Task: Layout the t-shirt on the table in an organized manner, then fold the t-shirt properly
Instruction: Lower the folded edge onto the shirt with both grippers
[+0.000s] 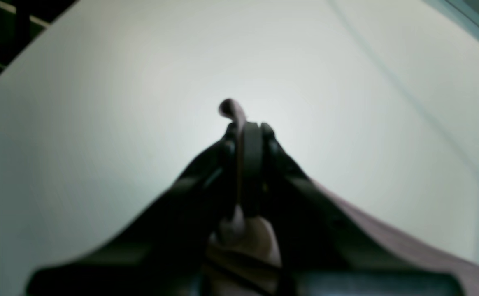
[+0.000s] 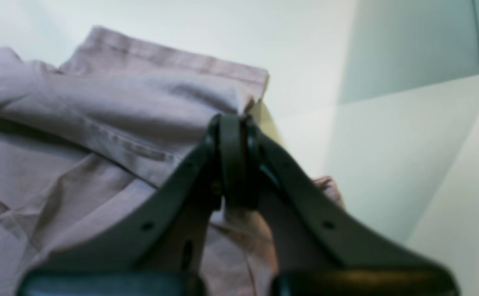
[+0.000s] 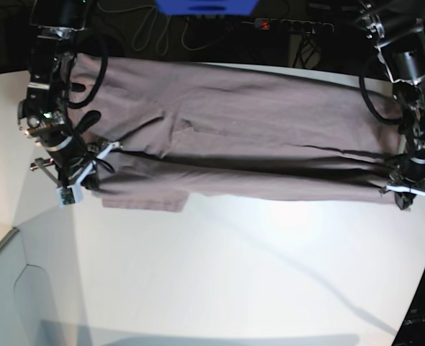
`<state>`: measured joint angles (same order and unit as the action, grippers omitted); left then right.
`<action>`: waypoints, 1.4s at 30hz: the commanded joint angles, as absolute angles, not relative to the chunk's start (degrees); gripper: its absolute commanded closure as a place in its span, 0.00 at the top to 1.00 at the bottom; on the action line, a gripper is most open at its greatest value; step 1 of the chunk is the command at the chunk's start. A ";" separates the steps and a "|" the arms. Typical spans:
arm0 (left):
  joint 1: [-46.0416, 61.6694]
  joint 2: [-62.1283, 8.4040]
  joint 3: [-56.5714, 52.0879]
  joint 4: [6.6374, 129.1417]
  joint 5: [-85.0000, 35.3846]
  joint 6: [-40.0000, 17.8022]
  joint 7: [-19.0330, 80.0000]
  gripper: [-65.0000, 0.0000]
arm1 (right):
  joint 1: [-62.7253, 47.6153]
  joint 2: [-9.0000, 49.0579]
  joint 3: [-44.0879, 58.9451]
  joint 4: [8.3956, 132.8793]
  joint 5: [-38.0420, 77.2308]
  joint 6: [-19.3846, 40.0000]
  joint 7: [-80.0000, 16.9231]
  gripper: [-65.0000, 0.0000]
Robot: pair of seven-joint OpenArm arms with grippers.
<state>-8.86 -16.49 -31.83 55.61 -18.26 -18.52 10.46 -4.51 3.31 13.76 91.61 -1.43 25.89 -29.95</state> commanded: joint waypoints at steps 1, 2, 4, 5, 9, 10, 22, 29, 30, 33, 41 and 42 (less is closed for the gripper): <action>-9.71 -17.45 -32.13 57.36 -18.77 -18.77 8.92 0.00 | -4.26 3.65 13.93 92.79 -0.92 25.89 -28.44 0.00; -9.36 -17.45 -32.13 57.71 -18.77 -18.77 9.01 0.00 | -4.44 3.65 13.93 92.79 -0.92 25.89 -28.44 0.00; -9.10 -17.45 -32.13 57.89 -18.77 -18.77 9.01 0.00 | -4.79 3.65 13.93 92.79 -0.92 25.89 -28.44 0.00; -9.10 -17.45 -32.13 57.89 -18.77 -18.77 9.01 0.00 | -4.88 3.65 13.93 92.70 -0.92 25.89 -28.44 0.00; -8.92 -17.54 -32.13 57.54 -18.77 -18.77 9.01 0.00 | -5.05 3.65 13.93 92.62 -0.92 25.89 -28.44 0.00; -8.48 -17.63 -32.22 57.63 -18.77 -18.77 9.01 0.00 | -5.41 3.65 13.93 92.70 -0.92 25.89 -28.44 0.00; -6.64 -17.36 -35.74 57.98 -18.86 -18.77 9.10 0.00 | -8.31 3.91 13.93 92.97 -0.92 25.89 -27.38 0.00; -5.49 -17.19 -35.74 58.42 -18.86 -18.77 9.01 0.00 | -9.71 3.74 13.85 92.53 -0.92 25.89 -24.66 0.00; -5.23 -17.19 -35.74 59.47 -18.86 -18.77 9.01 0.00 | -9.80 3.82 13.93 92.44 -0.92 25.89 -24.66 0.00; -3.65 -17.01 -35.74 62.81 -18.86 -18.77 9.10 0.00 | -10.42 4.00 13.93 92.09 -0.92 25.89 -24.48 0.00; 0.48 -14.81 -35.65 71.96 -18.86 -18.77 9.10 0.00 | -10.33 4.00 13.93 92.09 -0.92 25.89 -24.48 0.00; 0.66 -14.81 -35.65 71.96 -18.86 -18.77 9.10 0.00 | -10.33 4.09 13.93 92.09 -0.92 25.89 -24.48 0.00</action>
<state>0.97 -13.67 -35.38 70.94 -18.33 -18.85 10.46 -10.98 3.66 13.74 91.20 -1.23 25.89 -25.78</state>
